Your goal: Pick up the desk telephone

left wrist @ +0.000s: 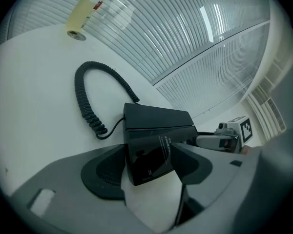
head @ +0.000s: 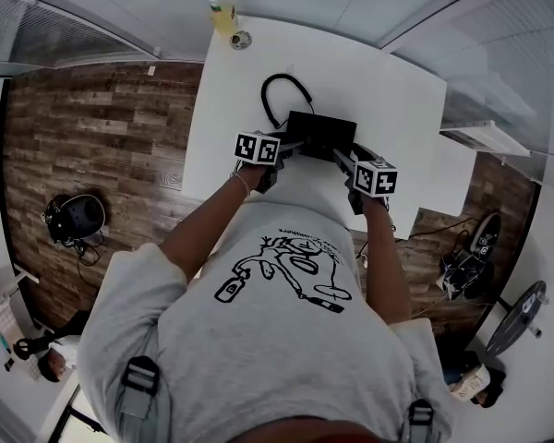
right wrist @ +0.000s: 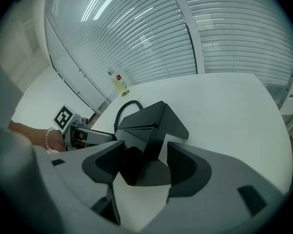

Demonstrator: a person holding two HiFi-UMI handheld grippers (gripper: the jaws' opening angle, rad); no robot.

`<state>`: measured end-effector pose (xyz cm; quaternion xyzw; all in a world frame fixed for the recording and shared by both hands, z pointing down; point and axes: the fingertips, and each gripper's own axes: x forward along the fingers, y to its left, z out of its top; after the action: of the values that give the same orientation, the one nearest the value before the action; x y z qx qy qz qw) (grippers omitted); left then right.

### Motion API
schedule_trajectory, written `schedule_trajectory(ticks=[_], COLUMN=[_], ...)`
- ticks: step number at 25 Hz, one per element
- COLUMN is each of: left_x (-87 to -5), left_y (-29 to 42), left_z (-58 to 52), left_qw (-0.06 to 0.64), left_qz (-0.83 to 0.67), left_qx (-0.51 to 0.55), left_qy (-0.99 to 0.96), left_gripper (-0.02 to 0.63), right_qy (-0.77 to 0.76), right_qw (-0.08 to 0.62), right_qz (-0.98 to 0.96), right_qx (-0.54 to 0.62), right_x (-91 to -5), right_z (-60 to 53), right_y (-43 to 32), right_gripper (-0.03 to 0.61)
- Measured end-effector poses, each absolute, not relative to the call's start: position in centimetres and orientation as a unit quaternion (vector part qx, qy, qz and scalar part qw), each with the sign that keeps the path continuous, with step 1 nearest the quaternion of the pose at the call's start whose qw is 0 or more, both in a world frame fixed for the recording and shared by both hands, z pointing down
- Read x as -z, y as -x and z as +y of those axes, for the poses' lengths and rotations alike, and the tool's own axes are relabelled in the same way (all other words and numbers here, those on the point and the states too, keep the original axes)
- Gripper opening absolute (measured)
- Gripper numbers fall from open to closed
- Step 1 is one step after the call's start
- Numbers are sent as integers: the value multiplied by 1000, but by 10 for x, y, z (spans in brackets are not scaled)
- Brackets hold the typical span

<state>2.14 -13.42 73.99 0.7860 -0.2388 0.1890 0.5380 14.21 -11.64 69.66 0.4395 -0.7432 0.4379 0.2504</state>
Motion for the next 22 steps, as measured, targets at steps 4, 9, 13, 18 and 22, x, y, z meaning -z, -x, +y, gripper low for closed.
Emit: schedule_trajectory(ticks=[4,9,13,18,22], left_x=[-742,-741,-739,-726,-709], left_y=[-22,-22,-20,-19,-17], left_z=[-135,-135,-135,-134,-135], left_qw=[531,530,531,524,507], left_qz=[-246,-247,-250,-258,-269], left_qx=[-196,-206,-209,-210,-213], left_qy=[-787,-785,-782,-784,-790], left_gripper=[276,272,272,272,272], right_qy=[-437,-441,-442,-440,-442], right_qw=[251,251,249,239,229], right_qz=[-744,-740,-740,-746,-750], right_qx=[-439,-441,-441,-439,-435], right_x=[-697,-695,-693,-682,-669], right_z=[-117,-117,-117,-117,-116], right_y=[-139,-140,-138,-138,-136], right_gripper=[239,232,229,229,230])
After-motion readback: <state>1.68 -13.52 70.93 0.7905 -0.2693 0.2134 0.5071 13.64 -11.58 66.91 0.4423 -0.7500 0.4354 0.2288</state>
